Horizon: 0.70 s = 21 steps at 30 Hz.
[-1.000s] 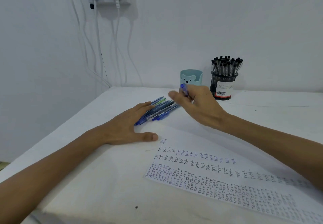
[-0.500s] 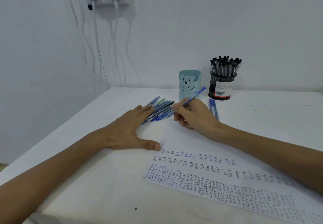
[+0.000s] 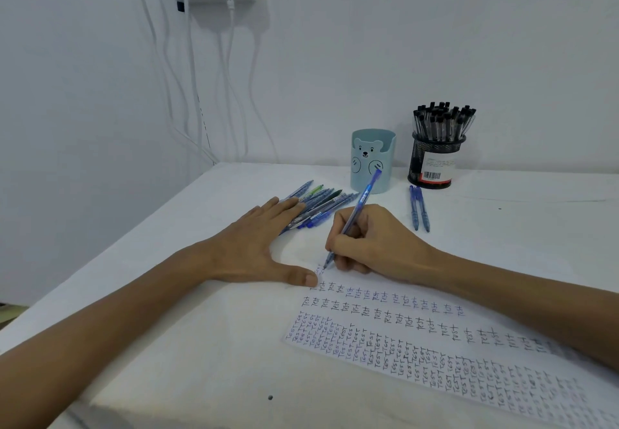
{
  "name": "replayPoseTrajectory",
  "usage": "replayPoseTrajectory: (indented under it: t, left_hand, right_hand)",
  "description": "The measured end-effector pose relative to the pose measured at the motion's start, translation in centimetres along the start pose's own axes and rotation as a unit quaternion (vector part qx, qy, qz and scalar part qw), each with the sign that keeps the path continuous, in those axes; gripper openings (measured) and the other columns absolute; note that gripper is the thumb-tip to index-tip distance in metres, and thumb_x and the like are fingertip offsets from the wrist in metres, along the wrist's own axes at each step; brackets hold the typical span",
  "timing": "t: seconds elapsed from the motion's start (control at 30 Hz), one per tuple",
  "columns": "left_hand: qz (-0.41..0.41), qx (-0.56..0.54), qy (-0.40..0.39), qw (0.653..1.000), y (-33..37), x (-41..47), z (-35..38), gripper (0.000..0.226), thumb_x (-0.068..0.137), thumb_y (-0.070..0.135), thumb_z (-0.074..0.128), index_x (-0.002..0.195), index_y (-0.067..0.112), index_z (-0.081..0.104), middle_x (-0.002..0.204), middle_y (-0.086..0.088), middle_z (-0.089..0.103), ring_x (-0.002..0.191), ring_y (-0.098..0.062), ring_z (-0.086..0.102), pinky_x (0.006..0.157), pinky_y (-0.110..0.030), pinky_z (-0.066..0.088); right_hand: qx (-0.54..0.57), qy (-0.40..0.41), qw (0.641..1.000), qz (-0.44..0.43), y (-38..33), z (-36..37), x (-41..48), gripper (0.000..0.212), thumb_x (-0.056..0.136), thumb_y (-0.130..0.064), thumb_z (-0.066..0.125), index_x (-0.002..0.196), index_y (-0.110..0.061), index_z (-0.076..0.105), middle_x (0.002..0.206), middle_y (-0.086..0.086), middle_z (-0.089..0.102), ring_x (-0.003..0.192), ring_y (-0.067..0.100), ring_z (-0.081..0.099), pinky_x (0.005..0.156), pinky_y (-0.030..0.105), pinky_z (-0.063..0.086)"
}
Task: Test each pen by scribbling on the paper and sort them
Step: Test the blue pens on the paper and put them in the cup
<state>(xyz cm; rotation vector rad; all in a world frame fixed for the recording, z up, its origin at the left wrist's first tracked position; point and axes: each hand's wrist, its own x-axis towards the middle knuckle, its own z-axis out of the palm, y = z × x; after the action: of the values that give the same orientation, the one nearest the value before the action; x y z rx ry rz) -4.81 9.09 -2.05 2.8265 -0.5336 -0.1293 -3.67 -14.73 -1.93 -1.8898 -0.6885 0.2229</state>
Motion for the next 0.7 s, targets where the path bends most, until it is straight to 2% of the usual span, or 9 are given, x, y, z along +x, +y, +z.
replayPoseTrajectory:
  t: [0.13,0.37,0.5,0.7]
  left_hand:
    - [0.004,0.002,0.003,1.0,0.07,-0.06,0.01,0.15,0.041,0.111,0.036,0.164,0.034,-0.001,0.169,0.023,-0.003,0.15,0.006,-0.01,0.121,-0.02,-0.003]
    - [-0.007,0.004,-0.003,1.0,0.07,-0.01,0.08,0.152,0.04,0.112,0.035,0.164,0.034,-0.003,0.169,0.024,-0.005,0.156,-0.003,-0.012,0.127,-0.028,-0.001]
    - [-0.008,0.001,-0.003,1.0,-0.04,0.04,0.11,0.151,0.041,0.112,0.036,0.164,0.035,-0.003,0.169,0.023,-0.006,0.156,-0.004,-0.012,0.128,-0.031,0.0]
    - [-0.005,0.002,-0.001,1.0,-0.11,0.03,0.18,0.151,0.041,0.112,0.036,0.164,0.034,-0.002,0.169,0.024,-0.005,0.156,-0.003,-0.012,0.127,-0.029,-0.001]
  right_hand:
    - [-0.004,-0.018,1.0,-0.014,0.09,-0.03,-0.03,0.01,0.089,-0.002,0.064,0.08,0.001,0.064,0.061,0.014,0.067,0.046,0.014,0.046,0.048,0.023,0.039]
    - [0.01,-0.032,0.999,-0.02,0.29,-0.08,0.07,0.013,0.088,0.001,0.063,0.076,-0.004,0.063,0.058,0.013,0.064,0.048,0.015,0.045,0.049,0.024,0.037]
    - [0.001,-0.043,0.999,-0.025,0.23,-0.11,-0.06,0.018,0.089,-0.001,0.065,0.074,-0.011,0.064,0.058,0.008,0.065,0.052,0.015,0.053,0.054,0.025,0.042]
    - [-0.004,-0.029,0.999,-0.025,0.26,-0.06,0.02,0.012,0.087,-0.001,0.065,0.076,-0.005,0.064,0.058,0.01,0.064,0.054,0.02,0.049,0.055,0.03,0.039]
